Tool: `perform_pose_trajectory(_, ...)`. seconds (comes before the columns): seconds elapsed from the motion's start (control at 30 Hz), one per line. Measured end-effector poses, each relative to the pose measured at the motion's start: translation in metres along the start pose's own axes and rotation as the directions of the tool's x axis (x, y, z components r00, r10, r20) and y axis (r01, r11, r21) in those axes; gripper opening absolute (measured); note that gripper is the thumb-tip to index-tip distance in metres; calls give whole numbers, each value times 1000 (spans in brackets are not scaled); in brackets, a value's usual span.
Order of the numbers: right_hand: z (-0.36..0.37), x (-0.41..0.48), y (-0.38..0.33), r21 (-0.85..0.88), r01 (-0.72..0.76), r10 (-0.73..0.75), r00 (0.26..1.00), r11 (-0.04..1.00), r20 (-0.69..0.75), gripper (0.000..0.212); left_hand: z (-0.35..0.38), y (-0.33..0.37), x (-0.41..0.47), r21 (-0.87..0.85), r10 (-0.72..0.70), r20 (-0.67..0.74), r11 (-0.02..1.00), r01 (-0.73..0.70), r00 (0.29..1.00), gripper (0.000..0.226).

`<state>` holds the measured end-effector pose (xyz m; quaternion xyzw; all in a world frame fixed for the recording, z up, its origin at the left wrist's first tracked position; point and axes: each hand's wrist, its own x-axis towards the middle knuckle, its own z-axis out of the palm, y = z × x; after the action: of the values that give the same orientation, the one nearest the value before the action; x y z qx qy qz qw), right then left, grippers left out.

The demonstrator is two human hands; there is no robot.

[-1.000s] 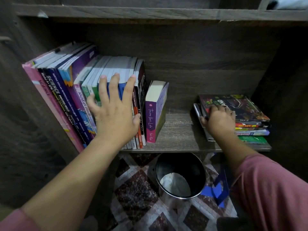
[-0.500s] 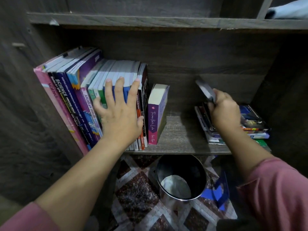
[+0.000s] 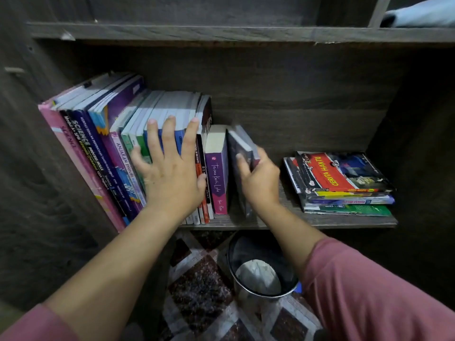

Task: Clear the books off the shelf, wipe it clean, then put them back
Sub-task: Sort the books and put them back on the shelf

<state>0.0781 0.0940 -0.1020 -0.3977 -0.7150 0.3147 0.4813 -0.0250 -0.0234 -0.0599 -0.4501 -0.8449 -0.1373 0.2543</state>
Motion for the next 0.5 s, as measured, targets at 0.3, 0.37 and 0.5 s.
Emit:
perform_pose_trajectory(0.3,7,-9,56,-272,-131,292,625,953,724,109,1,-6,0,32,23,-6,999,-23,1000,111)
perform_pose_trajectory(0.37,3,-9,62,-335,-114,330,623,935,709,107,2,-7,0,24,31,-16,999,-30,999,112)
perform_pose_trajectory(0.5,14,-11,60,-344,-99,301,737,934,605,91,5,-3,1,20,15,-20,1000,-14,1000,113)
